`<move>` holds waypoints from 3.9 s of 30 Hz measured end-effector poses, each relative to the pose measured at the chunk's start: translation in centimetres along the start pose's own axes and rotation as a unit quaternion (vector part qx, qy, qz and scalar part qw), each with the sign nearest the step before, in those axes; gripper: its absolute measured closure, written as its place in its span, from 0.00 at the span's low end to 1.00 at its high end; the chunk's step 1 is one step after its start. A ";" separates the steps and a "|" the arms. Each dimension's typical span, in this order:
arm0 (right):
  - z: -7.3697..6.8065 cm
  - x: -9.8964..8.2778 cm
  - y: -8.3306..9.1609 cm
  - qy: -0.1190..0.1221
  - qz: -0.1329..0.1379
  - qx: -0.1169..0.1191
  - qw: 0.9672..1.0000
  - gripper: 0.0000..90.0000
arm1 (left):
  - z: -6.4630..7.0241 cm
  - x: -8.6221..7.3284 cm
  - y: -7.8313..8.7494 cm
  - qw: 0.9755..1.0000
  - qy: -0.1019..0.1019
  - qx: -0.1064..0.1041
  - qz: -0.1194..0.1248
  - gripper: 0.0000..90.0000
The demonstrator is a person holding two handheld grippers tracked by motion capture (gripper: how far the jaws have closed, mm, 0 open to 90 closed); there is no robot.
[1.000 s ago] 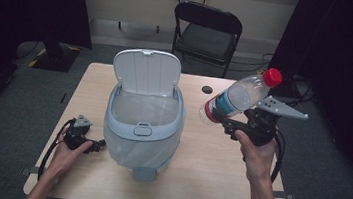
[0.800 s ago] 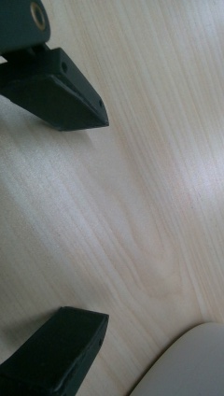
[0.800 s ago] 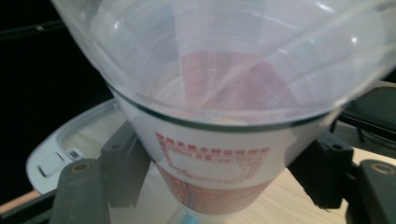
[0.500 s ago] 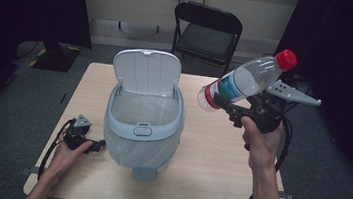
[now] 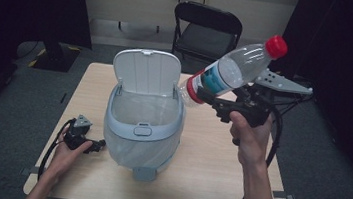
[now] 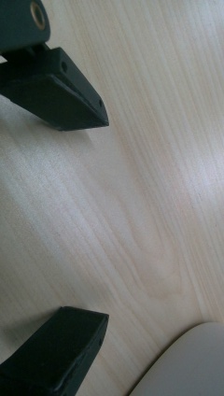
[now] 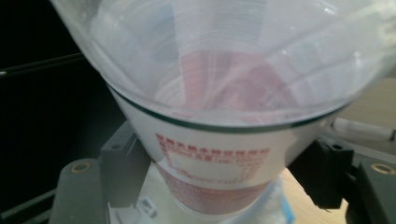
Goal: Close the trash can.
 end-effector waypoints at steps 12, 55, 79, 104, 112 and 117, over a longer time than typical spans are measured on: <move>-4.0 -0.4 -4.0 0.028 -0.024 0.054 0.998 0.30 | 0.0 0.0 0.0 1.000 0.001 -0.001 0.000 0.06; -1.4 -3.2 -6.6 0.053 -0.078 -0.024 0.995 0.39 | 0.0 0.0 0.0 1.000 -0.001 -0.006 -0.002 0.06; 5.7 -2.4 -11.0 0.021 -0.094 -0.138 0.986 0.31 | -0.1 0.1 -0.1 1.000 -0.001 -0.004 -0.003 0.04; 5.6 -2.0 -13.7 -0.005 -0.095 -0.087 0.992 0.30 | 0.0 0.1 -0.1 1.000 0.000 -0.003 -0.003 0.05; 4.8 -2.8 -12.7 0.006 -0.100 -0.072 0.992 0.29 | 0.0 0.1 -0.1 1.000 0.001 -0.003 -0.003 0.05; 4.3 -3.0 -12.2 0.030 -0.102 -0.081 0.991 0.31 | 0.0 0.1 -0.1 1.000 0.001 -0.003 -0.003 0.05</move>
Point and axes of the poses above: each handheld gripper's, and its own axes: y roughly backward along the jaws, x roughly out of its top, z roughly to its right, the point moved 3 cm from there along -y, roughly forward along the jaws, and after that the axes turned 13 degrees about -x, right-handed, at the moved point
